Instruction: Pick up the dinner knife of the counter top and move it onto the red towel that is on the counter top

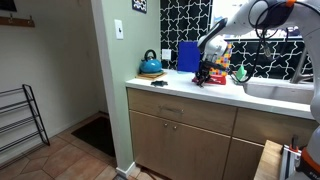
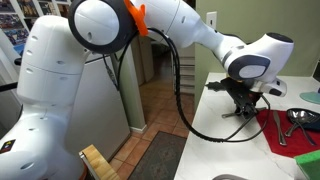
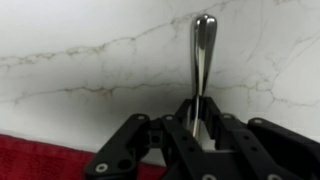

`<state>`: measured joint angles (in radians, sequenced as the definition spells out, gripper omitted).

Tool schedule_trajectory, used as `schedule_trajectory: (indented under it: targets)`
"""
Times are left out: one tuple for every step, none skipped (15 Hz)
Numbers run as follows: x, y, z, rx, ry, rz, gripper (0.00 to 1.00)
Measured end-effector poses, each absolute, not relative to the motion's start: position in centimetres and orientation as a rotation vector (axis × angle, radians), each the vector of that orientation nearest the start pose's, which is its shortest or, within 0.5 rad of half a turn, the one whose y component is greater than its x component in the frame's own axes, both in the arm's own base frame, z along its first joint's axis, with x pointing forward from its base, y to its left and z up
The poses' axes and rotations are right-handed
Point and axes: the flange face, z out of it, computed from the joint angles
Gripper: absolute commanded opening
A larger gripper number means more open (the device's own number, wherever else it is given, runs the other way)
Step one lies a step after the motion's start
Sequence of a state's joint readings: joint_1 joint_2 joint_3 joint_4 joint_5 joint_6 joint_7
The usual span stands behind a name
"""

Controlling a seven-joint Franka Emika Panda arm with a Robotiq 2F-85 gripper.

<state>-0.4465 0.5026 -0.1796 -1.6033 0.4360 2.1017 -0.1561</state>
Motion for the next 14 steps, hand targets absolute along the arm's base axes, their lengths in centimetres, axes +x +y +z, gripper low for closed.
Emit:
schedule_trajectory:
  targets:
    - [57.7,-37.3,34.5,-2.714,0.942,-0.170,0.12]
    - [57.8,-37.3,34.5,-2.715,0.940,-0.167,0.33]
    - [57.8,-37.3,34.5,-2.716,0.938,-0.164,0.40]
    - [57.8,-37.3,34.4,-2.717,0.937,-0.162,0.47]
    - [57.8,-37.3,34.4,-2.717,0.936,-0.159,0.51]
    - [58.0,-37.2,34.2,-2.717,0.933,-0.155,0.54]
    - [58.1,-37.2,34.0,-2.716,0.930,-0.149,0.57]
    - [58.2,-37.2,33.7,-2.716,0.929,-0.141,0.56]
    - [58.3,-37.3,33.2,-2.716,0.930,-0.132,0.52]
    - [58.3,-37.3,32.7,-2.716,0.929,-0.122,0.48]
    - [58.5,-37.3,32.3,-2.716,0.927,-0.115,0.43]
    - [58.6,-37.3,32.3,-2.718,0.924,-0.114,0.38]
    - [58.8,-37.3,32.5,-2.720,0.920,-0.116,0.37]
    - [58.9,-37.3,32.5,-2.722,0.918,-0.114,0.27]
